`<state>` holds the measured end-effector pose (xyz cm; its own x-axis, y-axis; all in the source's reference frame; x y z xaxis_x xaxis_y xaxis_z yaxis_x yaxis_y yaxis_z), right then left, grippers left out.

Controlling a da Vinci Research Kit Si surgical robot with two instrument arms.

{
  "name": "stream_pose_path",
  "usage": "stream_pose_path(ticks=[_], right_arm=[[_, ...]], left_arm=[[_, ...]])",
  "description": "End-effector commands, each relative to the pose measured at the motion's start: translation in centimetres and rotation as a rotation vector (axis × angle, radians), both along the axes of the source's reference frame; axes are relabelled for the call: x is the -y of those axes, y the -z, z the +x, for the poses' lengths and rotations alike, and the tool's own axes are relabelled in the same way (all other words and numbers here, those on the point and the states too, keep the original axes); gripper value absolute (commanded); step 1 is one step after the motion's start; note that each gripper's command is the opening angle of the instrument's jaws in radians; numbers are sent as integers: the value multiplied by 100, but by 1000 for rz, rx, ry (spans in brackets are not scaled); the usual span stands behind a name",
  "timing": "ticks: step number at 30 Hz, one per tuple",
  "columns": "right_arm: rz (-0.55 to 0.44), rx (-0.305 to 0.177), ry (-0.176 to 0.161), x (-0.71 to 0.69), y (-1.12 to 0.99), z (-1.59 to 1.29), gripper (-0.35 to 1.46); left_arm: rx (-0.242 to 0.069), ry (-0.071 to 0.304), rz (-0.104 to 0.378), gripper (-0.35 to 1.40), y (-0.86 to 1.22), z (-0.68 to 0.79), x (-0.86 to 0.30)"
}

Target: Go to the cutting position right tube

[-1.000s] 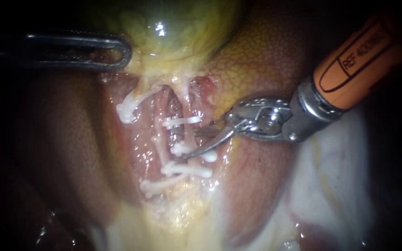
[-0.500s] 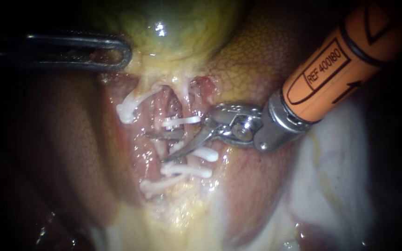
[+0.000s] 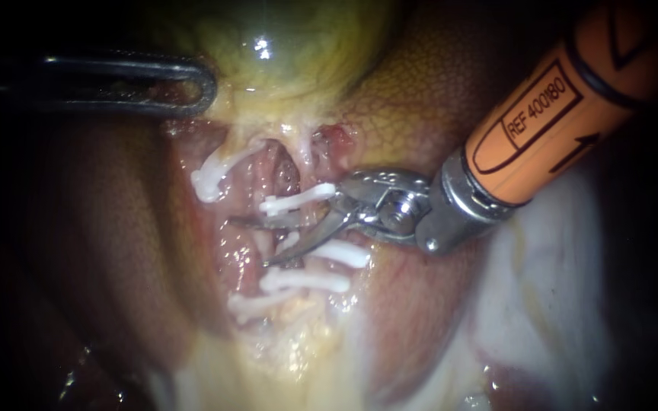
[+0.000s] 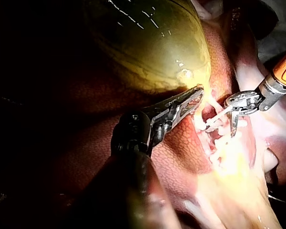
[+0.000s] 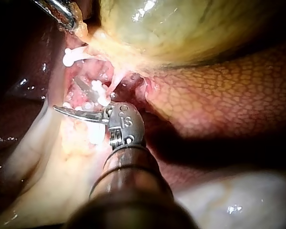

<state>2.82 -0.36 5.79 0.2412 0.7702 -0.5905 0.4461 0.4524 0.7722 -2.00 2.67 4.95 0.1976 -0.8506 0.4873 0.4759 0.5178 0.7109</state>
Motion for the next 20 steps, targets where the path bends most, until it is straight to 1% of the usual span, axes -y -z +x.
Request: stream_pose_path(ticks=[1,5,7,20], right_arm=[[3,-5,-1,-1,3,0,63],[6,-16,-1,-3,14,1,63],[1,-19,-1,-3,16,1,63],[2,-21,1,-4,16,1,63]], left_arm=[[0,0,0,-35,0,0,0],[0,0,0,-35,0,0,0],[0,0,0,-35,0,0,0],[0,0,0,-35,0,0,0]])
